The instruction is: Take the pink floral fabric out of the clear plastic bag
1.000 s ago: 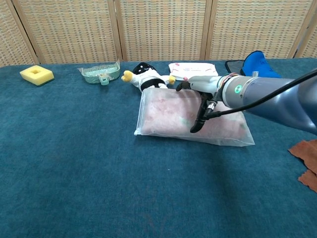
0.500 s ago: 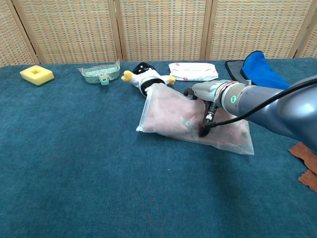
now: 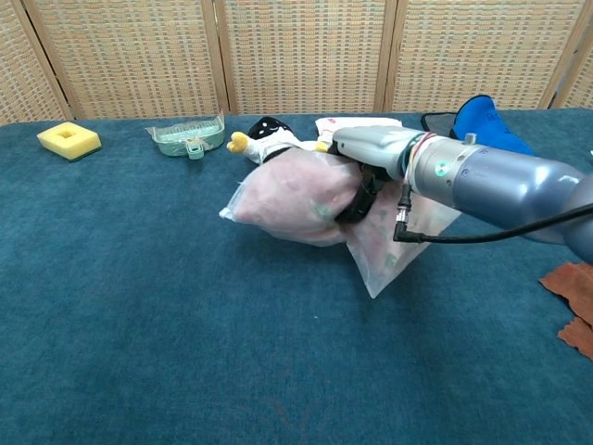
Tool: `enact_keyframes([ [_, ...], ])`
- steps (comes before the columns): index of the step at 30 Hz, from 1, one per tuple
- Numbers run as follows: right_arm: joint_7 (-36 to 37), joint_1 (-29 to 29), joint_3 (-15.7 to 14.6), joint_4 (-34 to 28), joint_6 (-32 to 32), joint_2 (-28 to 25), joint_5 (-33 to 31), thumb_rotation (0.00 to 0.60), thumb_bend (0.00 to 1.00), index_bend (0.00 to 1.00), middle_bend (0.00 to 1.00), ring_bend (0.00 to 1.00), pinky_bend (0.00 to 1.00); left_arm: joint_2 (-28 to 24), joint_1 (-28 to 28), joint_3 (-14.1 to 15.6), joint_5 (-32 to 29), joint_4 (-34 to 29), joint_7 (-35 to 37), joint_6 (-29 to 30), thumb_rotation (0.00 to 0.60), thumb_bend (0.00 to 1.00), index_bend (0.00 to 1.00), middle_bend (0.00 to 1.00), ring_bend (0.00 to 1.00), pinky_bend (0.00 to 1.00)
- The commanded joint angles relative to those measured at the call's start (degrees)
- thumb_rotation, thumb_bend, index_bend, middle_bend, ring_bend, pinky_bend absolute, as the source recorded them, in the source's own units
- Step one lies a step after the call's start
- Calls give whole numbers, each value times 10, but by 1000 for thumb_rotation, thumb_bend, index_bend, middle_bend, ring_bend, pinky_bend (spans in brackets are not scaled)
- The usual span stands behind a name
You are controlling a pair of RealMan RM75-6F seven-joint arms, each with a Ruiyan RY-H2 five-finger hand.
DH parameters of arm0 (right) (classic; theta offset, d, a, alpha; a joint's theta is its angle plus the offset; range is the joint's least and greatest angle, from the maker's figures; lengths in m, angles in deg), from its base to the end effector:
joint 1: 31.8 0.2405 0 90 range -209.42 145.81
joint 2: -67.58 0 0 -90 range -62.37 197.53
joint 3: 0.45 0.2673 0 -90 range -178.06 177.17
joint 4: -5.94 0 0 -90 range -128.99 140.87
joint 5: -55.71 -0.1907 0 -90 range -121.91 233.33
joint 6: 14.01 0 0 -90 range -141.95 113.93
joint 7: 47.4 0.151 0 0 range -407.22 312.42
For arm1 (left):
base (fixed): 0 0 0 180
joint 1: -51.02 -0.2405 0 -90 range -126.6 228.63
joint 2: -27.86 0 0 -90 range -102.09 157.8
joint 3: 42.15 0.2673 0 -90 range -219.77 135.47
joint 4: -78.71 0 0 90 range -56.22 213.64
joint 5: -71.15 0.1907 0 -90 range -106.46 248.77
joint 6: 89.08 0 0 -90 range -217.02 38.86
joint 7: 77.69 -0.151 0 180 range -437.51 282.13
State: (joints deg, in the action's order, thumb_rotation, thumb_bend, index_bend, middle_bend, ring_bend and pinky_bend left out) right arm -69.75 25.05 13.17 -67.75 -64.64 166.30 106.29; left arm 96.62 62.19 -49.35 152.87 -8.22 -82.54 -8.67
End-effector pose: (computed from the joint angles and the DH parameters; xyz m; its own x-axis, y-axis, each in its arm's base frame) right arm -0.0842 -0.3987 -0.0462 0.4226 -0.2825 0.8611 -0.8699 -0.3929 0.2981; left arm -0.3101 0.2376 0.1682 0.4655 -0.0384 0.8842 0.8841 -0.0262 -0.4666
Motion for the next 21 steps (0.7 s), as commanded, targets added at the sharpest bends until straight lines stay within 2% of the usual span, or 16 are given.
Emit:
enact_keyframes([
  [1,154,-14,9,-14,20,-39,149,600,815,598,621,662,883,-9,26,-12,9,-1,4,-22,600,73,0,0,0,0],
  [3,191,-12,16,-18,16,-44,179,600,816,599,620,662,883,-12,41,-19,12,-3,9,-37,600,72,10,0,0,0],
  [9,252,13,36,-1,10,-39,238,600,814,598,619,662,883,-5,102,-40,30,10,47,-89,600,73,198,0,0,0],
  [15,251,34,42,28,13,-14,244,600,822,598,621,662,884,15,168,-59,33,16,88,-151,600,85,258,0,0,0],
  [21,228,44,38,53,11,6,247,600,827,599,622,663,884,21,216,-86,-6,-10,74,-207,600,86,310,0,0,0],
])
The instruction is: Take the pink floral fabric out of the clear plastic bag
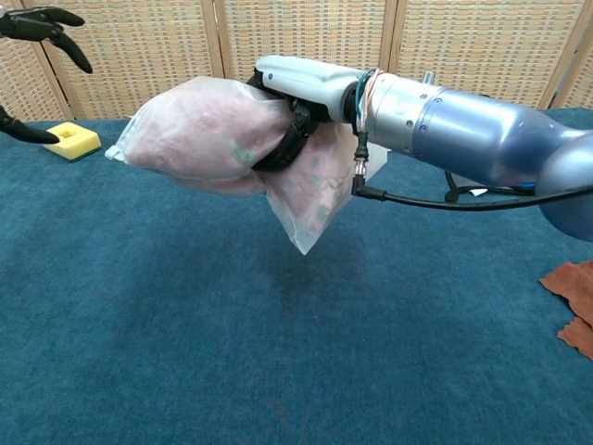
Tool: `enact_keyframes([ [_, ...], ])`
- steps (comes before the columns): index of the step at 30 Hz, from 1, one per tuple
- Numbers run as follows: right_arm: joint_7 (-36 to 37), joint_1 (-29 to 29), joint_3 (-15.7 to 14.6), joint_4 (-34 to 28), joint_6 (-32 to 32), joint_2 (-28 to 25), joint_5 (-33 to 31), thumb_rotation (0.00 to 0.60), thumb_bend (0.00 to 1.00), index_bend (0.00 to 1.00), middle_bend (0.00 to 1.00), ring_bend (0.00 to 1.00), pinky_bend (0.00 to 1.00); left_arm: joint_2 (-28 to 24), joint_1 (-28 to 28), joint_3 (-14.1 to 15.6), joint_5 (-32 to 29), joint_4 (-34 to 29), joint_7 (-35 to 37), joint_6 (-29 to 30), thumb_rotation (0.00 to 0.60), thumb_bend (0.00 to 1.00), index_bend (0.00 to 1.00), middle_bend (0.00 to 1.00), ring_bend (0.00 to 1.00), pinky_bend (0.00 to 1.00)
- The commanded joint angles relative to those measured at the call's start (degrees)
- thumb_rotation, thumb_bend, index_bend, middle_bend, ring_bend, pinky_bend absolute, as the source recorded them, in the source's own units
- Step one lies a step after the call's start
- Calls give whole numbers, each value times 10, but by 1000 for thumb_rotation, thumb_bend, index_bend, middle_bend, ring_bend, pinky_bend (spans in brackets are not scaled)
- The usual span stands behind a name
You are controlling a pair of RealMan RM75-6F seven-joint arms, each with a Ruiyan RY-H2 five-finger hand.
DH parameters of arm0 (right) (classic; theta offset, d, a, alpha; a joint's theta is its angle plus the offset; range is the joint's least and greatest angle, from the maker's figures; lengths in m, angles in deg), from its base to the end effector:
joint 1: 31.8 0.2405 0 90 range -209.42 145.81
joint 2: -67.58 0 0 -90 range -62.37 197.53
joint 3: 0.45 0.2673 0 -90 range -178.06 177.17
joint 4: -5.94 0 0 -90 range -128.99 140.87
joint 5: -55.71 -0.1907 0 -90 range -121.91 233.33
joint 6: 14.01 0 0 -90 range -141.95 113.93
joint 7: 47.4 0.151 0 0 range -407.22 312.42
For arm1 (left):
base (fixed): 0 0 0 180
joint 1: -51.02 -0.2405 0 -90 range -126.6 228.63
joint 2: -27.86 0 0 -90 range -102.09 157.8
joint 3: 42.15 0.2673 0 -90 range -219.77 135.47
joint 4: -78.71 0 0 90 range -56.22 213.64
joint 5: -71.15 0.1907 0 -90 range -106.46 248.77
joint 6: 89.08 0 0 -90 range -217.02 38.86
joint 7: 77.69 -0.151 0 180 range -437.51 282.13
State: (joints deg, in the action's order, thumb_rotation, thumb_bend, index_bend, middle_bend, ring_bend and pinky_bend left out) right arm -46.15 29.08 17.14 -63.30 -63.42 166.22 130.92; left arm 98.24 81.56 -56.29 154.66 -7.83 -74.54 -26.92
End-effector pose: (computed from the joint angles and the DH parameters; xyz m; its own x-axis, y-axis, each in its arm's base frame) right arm -0.0145 -0.4045 -0.0309 0.2916 -0.2156 0.9319 -0.7628 -0.6402 0.0906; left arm -0.2077 0.3456 0.1338 0.3526 0.0548 0.9342 0.8796 -0.3600 -0.3109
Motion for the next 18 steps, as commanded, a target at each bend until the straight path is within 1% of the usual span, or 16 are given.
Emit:
enact_keyframes([
  [1,-11,5,-3,11,0,10,0,600,827,599,624,664,884,7,31,-23,-36,-19,-10,-32,600,99,328,0,0,0],
  [4,-23,7,-4,17,0,16,-3,600,830,600,628,668,883,10,48,-35,-67,-36,-4,-59,600,134,359,0,0,0],
  [7,-33,9,-3,17,2,18,-8,600,829,600,628,668,883,7,63,-43,-98,-57,15,-91,600,135,361,0,0,0],
  [10,-40,10,1,12,2,17,-15,600,830,600,628,668,883,2,76,-42,-129,-67,-17,-110,600,135,372,0,0,0],
  [14,-45,9,5,6,1,12,-22,600,829,600,628,668,883,-2,86,-43,-178,-88,-24,-135,600,170,380,0,0,0],
  [18,-54,8,3,-4,4,4,-25,600,829,600,628,668,883,-1,98,-39,-220,-103,-42,-148,600,174,381,0,0,0],
])
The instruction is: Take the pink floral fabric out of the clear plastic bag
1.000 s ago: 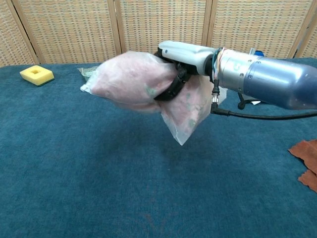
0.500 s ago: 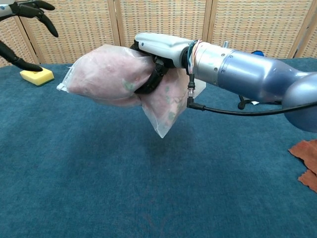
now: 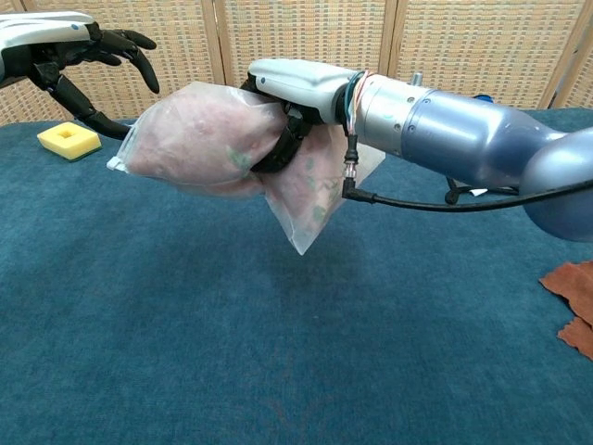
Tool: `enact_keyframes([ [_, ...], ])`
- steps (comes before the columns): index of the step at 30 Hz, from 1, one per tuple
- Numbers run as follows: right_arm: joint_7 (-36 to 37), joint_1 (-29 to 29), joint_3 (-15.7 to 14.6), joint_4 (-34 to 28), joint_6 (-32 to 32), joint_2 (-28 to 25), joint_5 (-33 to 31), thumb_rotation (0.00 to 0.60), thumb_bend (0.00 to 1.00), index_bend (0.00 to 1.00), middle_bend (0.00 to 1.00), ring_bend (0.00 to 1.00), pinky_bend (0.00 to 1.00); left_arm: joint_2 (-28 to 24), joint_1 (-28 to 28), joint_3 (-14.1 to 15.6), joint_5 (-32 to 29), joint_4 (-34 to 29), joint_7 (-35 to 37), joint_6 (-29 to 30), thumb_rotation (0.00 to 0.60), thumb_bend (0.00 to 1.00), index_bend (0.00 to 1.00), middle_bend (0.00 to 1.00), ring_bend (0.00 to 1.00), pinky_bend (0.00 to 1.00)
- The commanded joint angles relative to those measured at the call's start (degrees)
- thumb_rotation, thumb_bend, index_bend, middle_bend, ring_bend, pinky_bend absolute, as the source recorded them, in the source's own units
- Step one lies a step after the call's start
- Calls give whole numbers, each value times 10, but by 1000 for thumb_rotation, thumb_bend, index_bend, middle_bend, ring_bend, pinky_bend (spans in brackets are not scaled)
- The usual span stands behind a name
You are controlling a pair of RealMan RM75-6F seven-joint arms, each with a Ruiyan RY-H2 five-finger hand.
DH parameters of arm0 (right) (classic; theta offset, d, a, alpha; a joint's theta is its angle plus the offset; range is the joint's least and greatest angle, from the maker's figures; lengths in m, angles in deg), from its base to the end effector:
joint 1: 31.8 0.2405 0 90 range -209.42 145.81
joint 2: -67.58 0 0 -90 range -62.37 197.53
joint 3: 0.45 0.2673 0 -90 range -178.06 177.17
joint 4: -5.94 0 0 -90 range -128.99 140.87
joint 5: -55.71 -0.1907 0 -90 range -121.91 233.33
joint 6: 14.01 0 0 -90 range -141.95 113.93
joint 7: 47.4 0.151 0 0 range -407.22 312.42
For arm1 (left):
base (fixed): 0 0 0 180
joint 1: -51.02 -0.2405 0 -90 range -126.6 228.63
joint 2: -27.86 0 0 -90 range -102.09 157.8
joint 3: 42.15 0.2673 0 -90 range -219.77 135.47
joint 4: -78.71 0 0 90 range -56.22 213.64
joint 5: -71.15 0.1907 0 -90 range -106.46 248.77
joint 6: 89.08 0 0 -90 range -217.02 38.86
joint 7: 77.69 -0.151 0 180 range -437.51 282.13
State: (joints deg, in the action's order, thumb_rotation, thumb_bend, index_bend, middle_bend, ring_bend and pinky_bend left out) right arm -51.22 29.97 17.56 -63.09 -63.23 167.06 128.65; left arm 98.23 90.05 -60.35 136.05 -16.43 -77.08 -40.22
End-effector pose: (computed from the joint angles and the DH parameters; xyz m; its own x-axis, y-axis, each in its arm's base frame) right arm -0.0092 -0.4057 -0.0346 0.3333 -0.1802 0.9255 -0.7532 -0.6412 0.1464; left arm -0.1567 0.3709 0.1057 0.1792 0.2866 0.9412 0.9544 -0.2829 -0.0956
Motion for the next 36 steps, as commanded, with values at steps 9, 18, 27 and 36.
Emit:
enact_keyframes([
  [9,-14,-3,-1,-25,1,-15,-8,600,830,600,628,668,883,14,37,4,-92,-30,-55,-10,600,175,381,0,0,0],
  [18,-24,-3,-4,-40,-1,-19,-9,600,829,600,631,669,883,24,51,4,-101,-42,-59,-2,600,176,381,0,0,0],
  [27,-40,-2,-4,-44,1,-19,-19,600,829,600,632,673,883,25,55,3,-98,-52,-45,5,600,176,381,0,0,0],
  [36,-65,1,-6,-43,4,-19,-31,600,829,600,632,673,884,11,51,8,-67,-53,-17,3,600,176,381,0,0,0],
])
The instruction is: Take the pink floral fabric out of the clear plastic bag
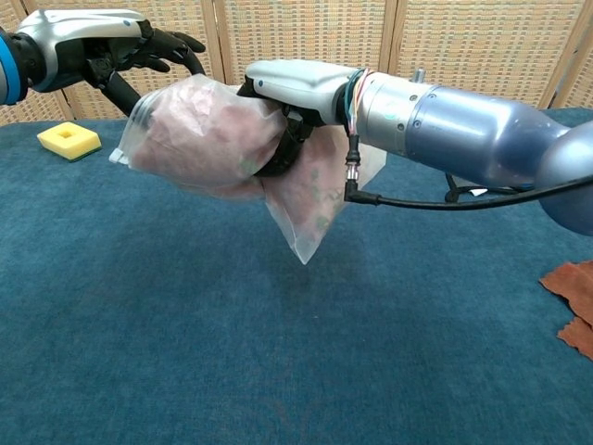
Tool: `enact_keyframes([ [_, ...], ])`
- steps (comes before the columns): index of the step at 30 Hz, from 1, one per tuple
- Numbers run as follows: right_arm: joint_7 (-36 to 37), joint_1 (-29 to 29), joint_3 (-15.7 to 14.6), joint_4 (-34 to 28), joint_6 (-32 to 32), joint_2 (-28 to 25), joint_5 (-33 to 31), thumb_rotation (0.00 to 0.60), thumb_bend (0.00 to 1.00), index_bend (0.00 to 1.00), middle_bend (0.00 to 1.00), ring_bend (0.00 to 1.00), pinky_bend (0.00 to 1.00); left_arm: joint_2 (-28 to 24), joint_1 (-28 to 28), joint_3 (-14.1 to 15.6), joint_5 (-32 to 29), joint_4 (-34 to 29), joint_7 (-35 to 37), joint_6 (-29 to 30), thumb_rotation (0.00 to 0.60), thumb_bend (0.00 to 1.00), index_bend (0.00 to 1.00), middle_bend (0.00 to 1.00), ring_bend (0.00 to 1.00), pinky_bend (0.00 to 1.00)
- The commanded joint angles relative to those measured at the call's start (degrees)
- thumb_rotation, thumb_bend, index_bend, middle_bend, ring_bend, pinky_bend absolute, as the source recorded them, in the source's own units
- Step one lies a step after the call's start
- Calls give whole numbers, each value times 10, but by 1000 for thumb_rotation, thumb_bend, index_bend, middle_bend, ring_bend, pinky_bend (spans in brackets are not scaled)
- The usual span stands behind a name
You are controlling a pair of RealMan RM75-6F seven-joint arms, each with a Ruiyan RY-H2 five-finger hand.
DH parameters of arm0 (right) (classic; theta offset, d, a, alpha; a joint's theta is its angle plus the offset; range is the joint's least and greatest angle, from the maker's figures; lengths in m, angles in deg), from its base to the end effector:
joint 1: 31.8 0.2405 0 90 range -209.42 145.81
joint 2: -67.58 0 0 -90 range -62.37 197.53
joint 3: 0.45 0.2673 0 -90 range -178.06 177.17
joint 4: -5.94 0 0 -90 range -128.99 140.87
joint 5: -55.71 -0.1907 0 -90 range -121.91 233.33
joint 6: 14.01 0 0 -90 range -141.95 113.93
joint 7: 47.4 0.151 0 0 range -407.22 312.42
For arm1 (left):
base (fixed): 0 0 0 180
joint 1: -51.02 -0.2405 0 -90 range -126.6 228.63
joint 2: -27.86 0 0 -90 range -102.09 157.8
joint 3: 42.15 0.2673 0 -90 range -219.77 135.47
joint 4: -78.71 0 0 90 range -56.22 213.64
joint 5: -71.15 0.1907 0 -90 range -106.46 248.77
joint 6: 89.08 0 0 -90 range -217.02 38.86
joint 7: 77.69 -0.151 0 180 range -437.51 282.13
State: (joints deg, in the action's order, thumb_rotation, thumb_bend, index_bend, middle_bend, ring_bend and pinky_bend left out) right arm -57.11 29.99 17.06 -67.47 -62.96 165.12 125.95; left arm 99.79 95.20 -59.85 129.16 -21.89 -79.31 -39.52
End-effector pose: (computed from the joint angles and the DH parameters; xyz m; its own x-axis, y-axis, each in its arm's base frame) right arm -0.0067 -0.3986 -0.0306 0.3833 -0.1651 0.9087 -0.7335 -0.6524 0.1909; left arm -0.1155 0.3668 0.0866 0.1037 0.3575 0.9281 0.9534 -0.3016 0.0096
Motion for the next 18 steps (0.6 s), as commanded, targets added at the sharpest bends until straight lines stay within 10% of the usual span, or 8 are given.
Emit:
enact_keyframes([
  [1,-8,1,-1,1,2,0,-7,600,829,600,633,673,884,-6,-1,4,2,2,8,-7,600,176,381,0,0,0],
  [18,-37,5,-1,-5,4,3,-27,600,843,600,635,677,883,-14,4,18,13,10,25,-21,600,176,381,0,0,0],
])
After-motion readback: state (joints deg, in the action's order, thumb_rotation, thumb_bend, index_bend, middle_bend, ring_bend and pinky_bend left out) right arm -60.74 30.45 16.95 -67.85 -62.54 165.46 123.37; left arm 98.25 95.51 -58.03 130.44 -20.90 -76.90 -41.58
